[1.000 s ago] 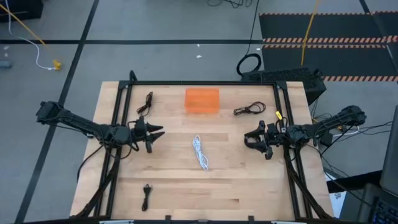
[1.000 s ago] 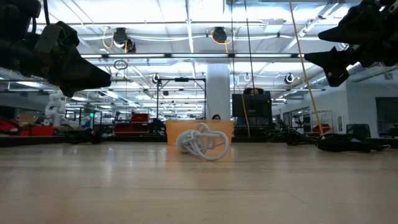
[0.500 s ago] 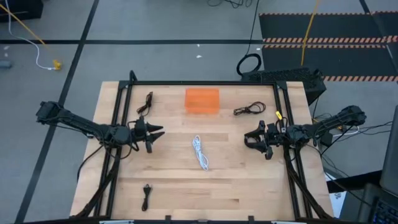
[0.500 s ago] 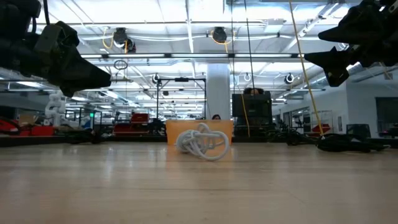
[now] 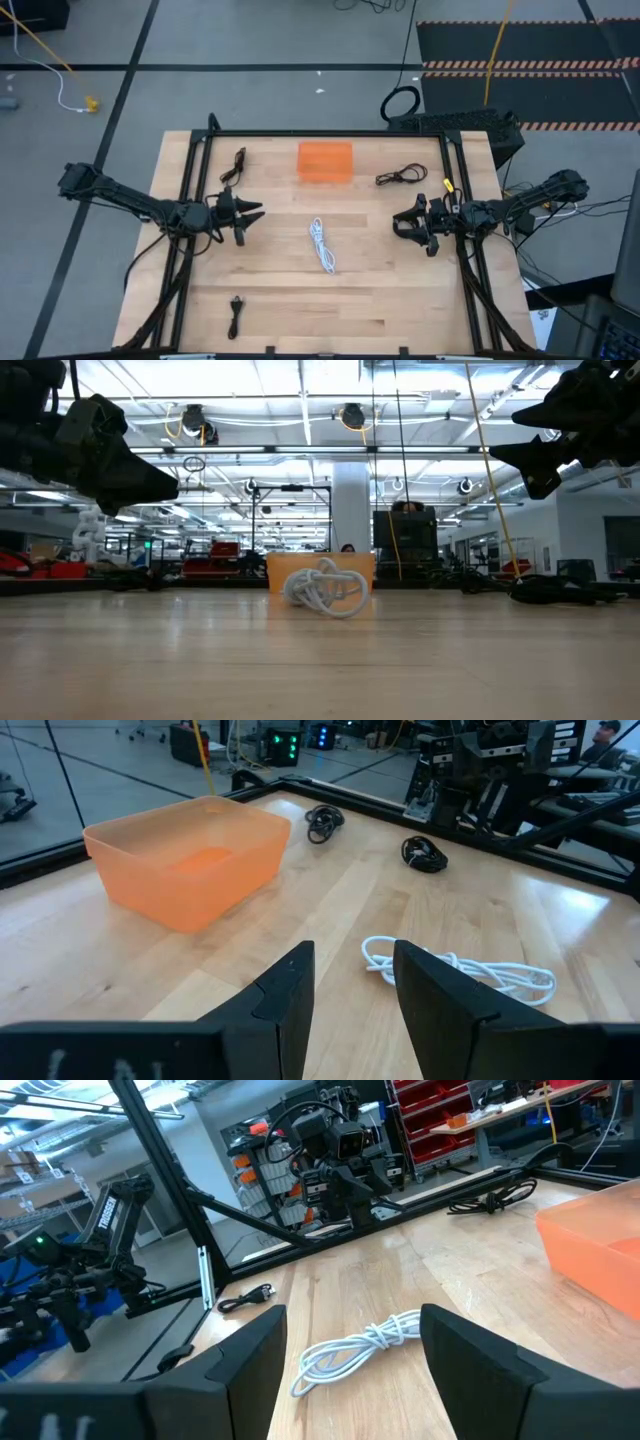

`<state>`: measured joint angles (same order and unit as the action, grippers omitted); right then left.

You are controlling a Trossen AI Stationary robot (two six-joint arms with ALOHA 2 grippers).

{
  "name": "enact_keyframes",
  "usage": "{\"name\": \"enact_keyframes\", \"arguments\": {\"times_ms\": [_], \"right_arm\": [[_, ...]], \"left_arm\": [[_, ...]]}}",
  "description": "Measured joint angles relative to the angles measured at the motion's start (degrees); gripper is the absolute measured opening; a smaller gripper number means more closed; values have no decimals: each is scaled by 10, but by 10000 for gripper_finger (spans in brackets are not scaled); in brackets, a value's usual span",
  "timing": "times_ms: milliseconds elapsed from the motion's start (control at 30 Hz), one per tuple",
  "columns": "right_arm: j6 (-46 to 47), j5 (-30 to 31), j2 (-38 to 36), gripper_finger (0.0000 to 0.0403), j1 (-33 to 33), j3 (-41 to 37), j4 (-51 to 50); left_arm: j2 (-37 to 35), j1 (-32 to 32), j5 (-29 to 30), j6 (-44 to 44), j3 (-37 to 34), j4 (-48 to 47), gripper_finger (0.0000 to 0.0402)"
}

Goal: Pick and place USB-C Cables

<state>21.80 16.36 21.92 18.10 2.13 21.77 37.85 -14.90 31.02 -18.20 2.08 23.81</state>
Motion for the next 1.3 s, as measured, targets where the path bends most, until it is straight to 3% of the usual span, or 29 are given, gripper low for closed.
{"name": "enact_keyframes", "arguments": {"times_ms": [933,1300], "right_arm": [[0,0,0,224,0,0,0],[0,0,0,224,0,0,0]], "left_arm": [[0,1,4,13,0,4,141],[0,2,5,-69,0,23,141]]}}
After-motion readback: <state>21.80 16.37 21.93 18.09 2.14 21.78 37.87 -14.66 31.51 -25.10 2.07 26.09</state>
